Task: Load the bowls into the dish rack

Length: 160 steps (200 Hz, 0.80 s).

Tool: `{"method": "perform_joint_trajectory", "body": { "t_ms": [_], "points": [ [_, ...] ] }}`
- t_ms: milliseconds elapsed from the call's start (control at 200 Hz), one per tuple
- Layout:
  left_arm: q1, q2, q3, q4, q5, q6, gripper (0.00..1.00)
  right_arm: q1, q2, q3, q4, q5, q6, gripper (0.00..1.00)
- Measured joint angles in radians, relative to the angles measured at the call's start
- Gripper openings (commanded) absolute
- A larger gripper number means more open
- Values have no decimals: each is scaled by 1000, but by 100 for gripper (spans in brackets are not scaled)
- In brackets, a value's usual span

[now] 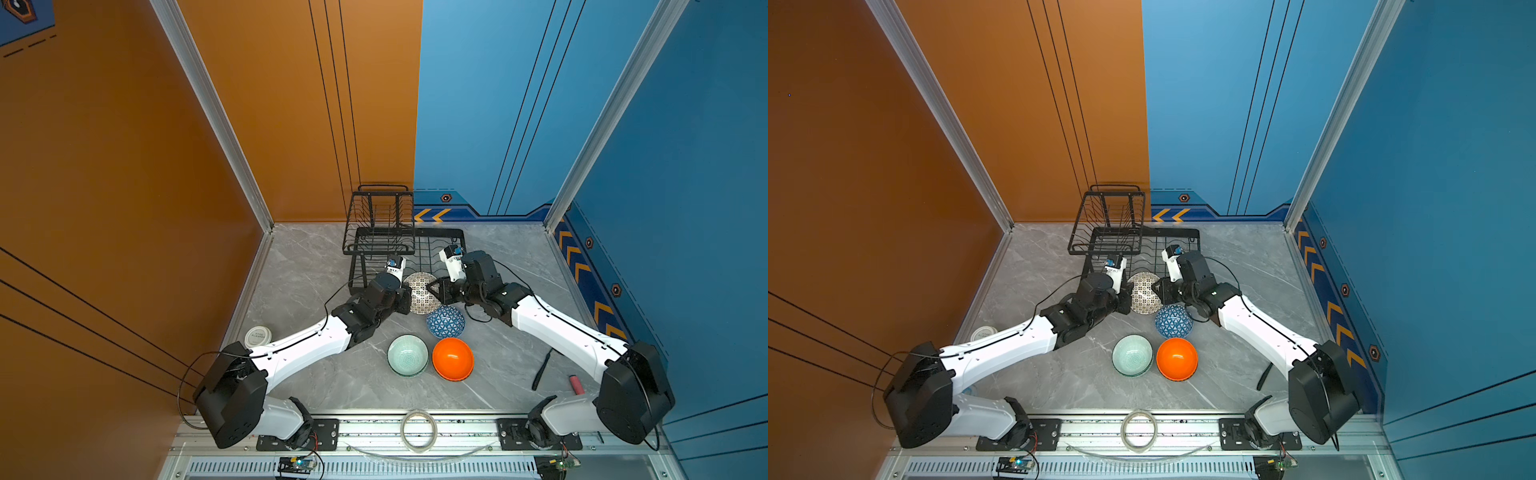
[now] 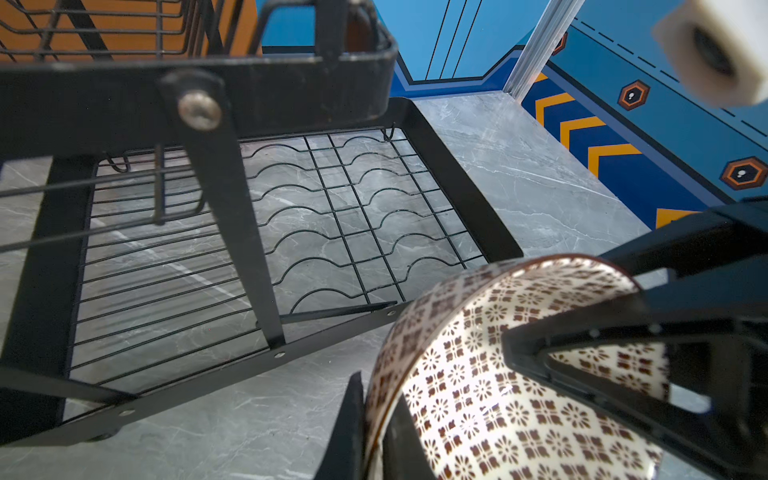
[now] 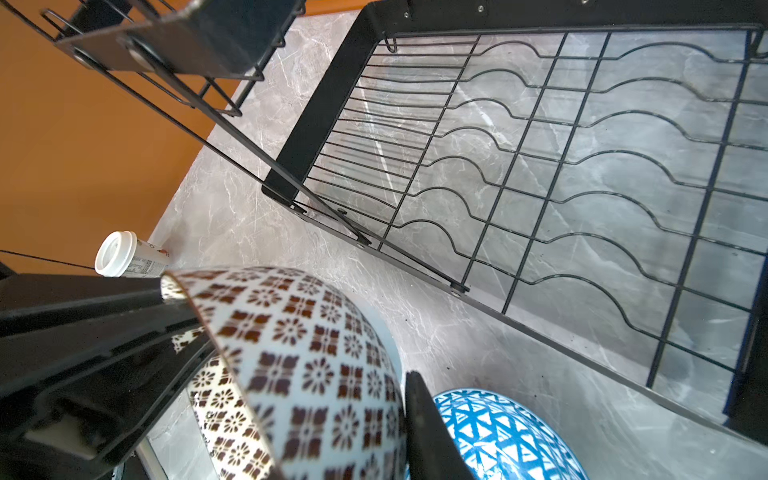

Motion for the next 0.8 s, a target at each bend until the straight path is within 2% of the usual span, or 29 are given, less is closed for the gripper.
{"method": "perform_joint_trajectory", "body": {
  "t_ms": [135, 401, 441, 626, 671, 711, 726, 801],
  "points": [
    [-2, 22, 26, 3, -3, 0, 0, -24, 0, 0, 0, -19, -8, 0],
    [-2, 46, 41, -3, 0, 0, 0, -43, 17, 2, -11, -38, -34, 0],
    [-2, 46, 41, -5, 2, 1, 9, -43, 17, 2, -14, -38, -37, 0],
    [2, 8, 44, -46, 67, 45, 74, -45, 23, 2, -26, -19, -42, 0],
    [3, -8, 48, -63, 84, 57, 83, -45, 23, 2, -26, -11, -46, 0],
    [8, -22, 54, -80, 97, 73, 85, -45, 23, 2, -27, -9, -53, 0],
    [9, -28, 56, -88, 103, 87, 90, -45, 23, 2, -27, -8, -56, 0],
    [18, -56, 63, -115, 132, 113, 98, -47, 28, 10, -35, -7, -78, 0]
  ]
}}
